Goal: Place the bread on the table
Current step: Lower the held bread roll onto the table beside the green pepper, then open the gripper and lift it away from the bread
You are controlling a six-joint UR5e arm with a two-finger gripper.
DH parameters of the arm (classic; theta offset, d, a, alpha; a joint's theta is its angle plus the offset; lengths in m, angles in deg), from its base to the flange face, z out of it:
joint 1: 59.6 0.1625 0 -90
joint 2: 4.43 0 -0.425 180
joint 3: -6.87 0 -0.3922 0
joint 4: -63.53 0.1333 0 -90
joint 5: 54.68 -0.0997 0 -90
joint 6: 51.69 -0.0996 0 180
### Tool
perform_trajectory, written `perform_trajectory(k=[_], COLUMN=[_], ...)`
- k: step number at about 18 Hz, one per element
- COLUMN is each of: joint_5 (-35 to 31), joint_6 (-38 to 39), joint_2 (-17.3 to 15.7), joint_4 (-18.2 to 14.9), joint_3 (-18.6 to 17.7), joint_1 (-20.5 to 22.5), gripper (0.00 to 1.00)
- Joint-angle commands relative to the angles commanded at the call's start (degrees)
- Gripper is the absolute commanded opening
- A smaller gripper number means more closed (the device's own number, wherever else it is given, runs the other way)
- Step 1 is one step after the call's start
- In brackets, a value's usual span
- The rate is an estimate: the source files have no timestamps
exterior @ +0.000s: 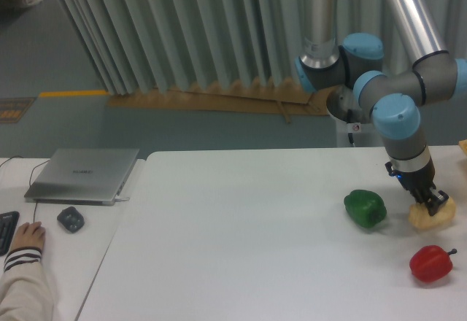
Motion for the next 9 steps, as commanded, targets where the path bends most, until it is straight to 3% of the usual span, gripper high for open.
perform_trajectory(k=[4, 7, 9], joint_5=[3.2, 12.4, 13.9], joint_6=[0.5, 0.4, 0.3], joint_2=[-0.9, -2.5, -2.6], joint_4=[0.2, -0.4, -1.6], joint_3=[2.4, 4.4, 5.5], joint_1=[0.4, 5.3, 7.7], gripper=[1.0, 1.0, 1.0])
